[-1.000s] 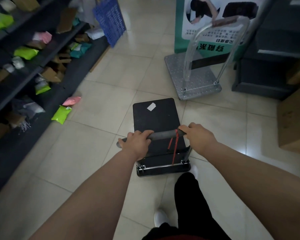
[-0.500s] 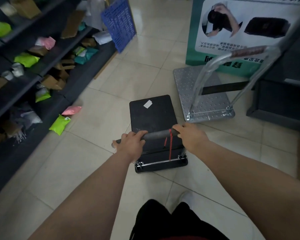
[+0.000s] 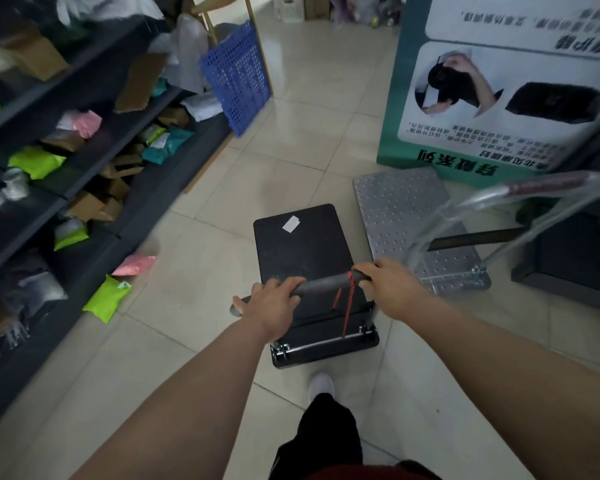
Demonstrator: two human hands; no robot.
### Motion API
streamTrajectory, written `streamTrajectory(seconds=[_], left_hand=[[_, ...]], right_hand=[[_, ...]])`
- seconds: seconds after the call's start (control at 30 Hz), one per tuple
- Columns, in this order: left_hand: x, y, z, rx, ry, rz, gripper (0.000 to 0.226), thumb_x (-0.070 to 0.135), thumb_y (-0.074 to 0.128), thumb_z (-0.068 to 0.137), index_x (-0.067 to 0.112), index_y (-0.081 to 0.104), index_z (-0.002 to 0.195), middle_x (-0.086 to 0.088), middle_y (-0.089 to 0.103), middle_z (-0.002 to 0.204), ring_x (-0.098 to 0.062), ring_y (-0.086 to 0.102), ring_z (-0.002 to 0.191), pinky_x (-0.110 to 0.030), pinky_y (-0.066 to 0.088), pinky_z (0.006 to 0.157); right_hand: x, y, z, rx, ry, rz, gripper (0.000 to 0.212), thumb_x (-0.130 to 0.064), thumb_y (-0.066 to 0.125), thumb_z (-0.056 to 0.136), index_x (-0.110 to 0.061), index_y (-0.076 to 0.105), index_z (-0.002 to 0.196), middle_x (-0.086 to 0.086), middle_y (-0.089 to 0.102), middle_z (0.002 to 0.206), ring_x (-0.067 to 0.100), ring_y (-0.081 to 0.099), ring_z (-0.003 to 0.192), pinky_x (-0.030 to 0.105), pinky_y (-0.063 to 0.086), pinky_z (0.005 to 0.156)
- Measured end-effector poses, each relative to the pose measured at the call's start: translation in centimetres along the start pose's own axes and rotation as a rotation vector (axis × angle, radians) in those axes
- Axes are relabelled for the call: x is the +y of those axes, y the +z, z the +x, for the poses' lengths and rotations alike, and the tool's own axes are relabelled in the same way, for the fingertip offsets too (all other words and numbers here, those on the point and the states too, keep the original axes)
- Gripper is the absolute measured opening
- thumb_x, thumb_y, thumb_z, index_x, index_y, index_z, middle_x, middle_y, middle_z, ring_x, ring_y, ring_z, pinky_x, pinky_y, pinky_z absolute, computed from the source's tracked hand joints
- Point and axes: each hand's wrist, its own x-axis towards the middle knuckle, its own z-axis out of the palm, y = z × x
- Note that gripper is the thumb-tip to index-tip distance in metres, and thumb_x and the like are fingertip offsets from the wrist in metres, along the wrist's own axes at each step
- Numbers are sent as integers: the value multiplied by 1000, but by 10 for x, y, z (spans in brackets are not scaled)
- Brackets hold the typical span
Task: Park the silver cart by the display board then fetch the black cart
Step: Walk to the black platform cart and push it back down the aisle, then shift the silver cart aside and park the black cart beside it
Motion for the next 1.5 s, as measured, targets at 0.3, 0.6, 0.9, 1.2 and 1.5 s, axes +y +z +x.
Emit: streamTrajectory(seconds=[0.3,0.6,0.9,1.2,1.5], left_hand=[[-23,-61,85,-37,11,41,34,38,31,101,51,35,131,2,47,131,-25,37,126,-69,21,103],[1,-74,112,-70,18,27,37,46,35,93,47,39,130,2,48,132,-26,38,125,-68,20,104],[118,-74,132,20,354,70,41,43,47,91,35,47,132,-3,48,131,-29,38,127,-66,20,110],[267,-46,127,-8,392,126,42,32,46,94,24,47,136,-9,46,138,-32,36,132,-62,19,113],[366,-18,123,-53,435,133,51,33,47,95,18,35,143,-10,41,142,-30,35,130,-47,35,104]], right_hand=[[-20,-20,93,-19,78,66,33,-34,44,96,-29,48,127,8,53,112,28,52,103,44,47,91],[5,-49,105,-48,43,119,49,-28,46,95,-23,36,143,9,44,134,29,47,117,38,38,103],[86,-91,69,6,157,77,43,-32,45,95,-21,45,137,10,49,136,28,46,123,39,38,101],[219,-130,5,92,191,-59,45,-34,49,92,-18,46,134,6,48,137,26,44,125,40,36,102],[307,-150,-29,119,259,-15,49,-38,50,91,-17,43,134,7,45,138,25,40,128,43,35,108]])
